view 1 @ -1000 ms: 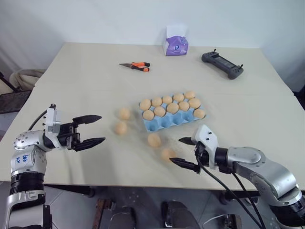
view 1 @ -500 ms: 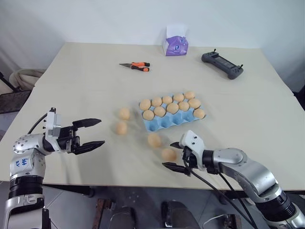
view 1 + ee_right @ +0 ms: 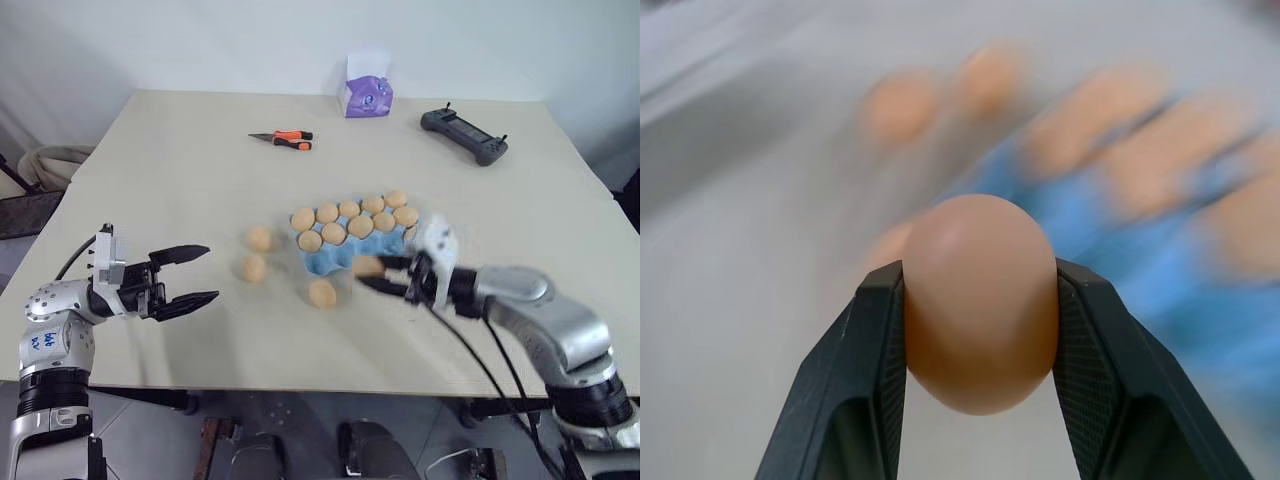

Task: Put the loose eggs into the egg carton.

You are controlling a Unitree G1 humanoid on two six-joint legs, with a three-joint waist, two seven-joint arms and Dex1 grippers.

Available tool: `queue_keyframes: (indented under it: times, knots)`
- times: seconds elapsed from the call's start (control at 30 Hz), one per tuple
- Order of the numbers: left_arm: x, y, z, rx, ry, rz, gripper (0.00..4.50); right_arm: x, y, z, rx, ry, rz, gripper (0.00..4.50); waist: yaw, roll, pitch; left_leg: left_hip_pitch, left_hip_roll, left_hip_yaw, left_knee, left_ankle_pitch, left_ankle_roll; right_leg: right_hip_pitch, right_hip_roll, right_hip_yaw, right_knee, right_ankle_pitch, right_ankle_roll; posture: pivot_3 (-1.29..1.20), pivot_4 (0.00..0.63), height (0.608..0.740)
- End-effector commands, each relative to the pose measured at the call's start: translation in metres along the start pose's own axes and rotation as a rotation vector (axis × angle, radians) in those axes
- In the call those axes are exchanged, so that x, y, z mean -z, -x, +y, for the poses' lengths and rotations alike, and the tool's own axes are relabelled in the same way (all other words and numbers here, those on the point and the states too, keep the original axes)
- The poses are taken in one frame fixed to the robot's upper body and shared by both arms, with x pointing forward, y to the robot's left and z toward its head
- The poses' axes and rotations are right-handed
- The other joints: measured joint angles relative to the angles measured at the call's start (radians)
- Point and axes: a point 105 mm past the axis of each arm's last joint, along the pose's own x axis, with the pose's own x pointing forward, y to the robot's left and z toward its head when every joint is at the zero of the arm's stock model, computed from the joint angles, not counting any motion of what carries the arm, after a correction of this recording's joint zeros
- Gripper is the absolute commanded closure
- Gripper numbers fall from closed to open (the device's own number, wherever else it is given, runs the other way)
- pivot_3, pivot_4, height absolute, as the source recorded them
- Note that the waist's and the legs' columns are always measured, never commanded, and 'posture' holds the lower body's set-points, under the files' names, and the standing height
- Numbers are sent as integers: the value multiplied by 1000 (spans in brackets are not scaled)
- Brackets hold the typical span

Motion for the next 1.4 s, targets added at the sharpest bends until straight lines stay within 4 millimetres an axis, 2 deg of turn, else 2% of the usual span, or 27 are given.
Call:
queue_keyframes:
  times: [0.03, 0.13, 0.3, 0.7, 1.07, 1.17, 1.33, 1.4]
  knots:
    - [-10, -2, 3, -10, -48, -30, 0, -7, -1, -24, 98, 32, -20, 2690, 1, 0, 0, 0, 0, 0, -1, 0, 0, 0, 0, 0, 0, 0, 0, 0, 150, 740]
    - [-9, -3, 2, -12, -50, -36, 0, -9, -8, -39, 142, 67, -23, 2690, 1, 0, 0, -1, 0, 0, -1, 0, 0, -1, 0, 0, -1, 0, 0, 0, 150, 740]
    - [-11, -3, 2, -26, -60, -43, 0, 4, -17, -60, 222, 102, 22, 2690, -5, 0, 0, -3, 0, 1, 0, 0, 0, -2, 0, 0, -1, 0, 0, 0, 150, 740]
    - [-13, 6, 0, -69, -72, -36, 0, 21, -7, -67, 231, 103, 79, 2690, -21, 1, 0, -3, 0, 1, 0, 0, 0, -2, 0, 0, 0, 0, 0, 0, 150, 740]
    - [-15, 4, 3, -77, -84, -43, 0, 35, -17, -69, 222, 100, 98, 2690, -21, 1, 1, -3, 0, 1, 0, 0, 0, -2, 0, 0, 0, 0, 0, 0, 150, 740]
    - [-15, 4, 3, -79, -86, -44, 0, 33, -18, -68, 207, 97, 94, 1965, -22, 1, 1, -3, 0, 1, 0, 0, 0, -2, 0, 0, 0, 0, 0, 0, 150, 740]
    - [-16, 4, 4, -84, -87, -43, 0, 28, -16, -65, 182, 100, 83, 199, -22, 1, 1, -3, 0, 1, 0, 0, 0, -2, 0, 0, 0, 0, 0, 0, 150, 740]
    - [-16, 4, 4, -86, -86, -42, 0, 25, -15, -64, 174, 103, 75, 47, -22, 1, 1, -3, 0, 1, 0, 0, 0, -2, 0, 0, 0, 0, 0, 0, 150, 740]
